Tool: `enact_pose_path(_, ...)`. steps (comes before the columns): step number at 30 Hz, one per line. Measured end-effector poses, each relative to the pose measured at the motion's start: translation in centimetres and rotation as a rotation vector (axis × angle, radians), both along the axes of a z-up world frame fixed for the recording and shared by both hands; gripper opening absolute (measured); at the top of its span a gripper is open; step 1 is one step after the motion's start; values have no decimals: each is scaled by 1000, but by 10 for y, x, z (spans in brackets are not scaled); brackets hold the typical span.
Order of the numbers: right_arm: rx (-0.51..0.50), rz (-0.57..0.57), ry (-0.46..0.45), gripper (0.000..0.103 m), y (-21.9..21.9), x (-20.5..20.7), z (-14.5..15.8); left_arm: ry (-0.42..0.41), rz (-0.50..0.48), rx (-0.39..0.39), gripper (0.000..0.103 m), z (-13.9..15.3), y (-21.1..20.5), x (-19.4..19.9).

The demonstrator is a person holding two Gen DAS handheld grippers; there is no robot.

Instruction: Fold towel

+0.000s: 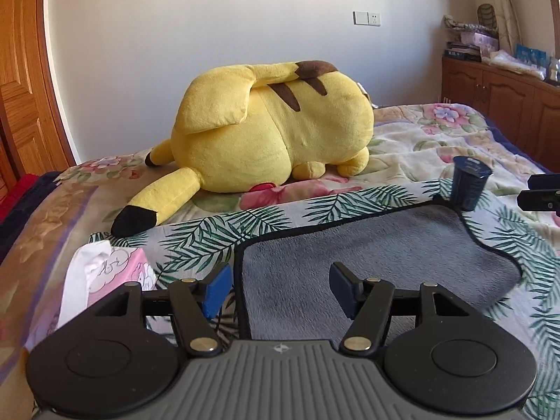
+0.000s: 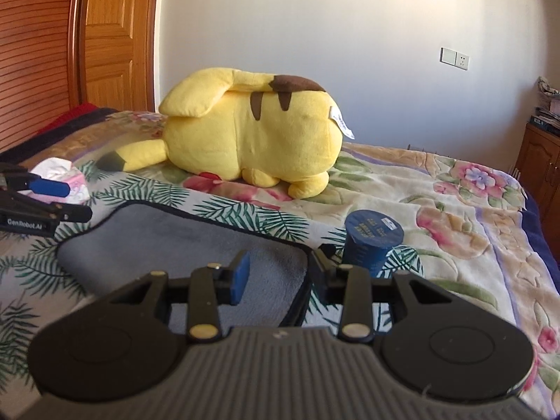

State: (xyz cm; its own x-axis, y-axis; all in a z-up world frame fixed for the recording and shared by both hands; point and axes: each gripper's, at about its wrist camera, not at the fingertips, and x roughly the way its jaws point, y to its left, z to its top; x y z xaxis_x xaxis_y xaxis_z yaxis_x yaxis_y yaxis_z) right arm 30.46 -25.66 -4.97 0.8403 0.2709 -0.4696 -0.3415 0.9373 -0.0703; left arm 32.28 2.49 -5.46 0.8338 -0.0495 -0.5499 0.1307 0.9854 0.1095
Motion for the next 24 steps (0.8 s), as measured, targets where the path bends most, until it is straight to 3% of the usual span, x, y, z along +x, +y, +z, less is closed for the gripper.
enact_pose_path(8, 36, -6, 1, 39, -5, -39, 22, 12, -28, -7, 43, 27, -4, -47)
enact_pose_path(24, 69, -7, -43, 39, -8, -103, 65, -47, -61, -2, 44, 84, -15, -128)
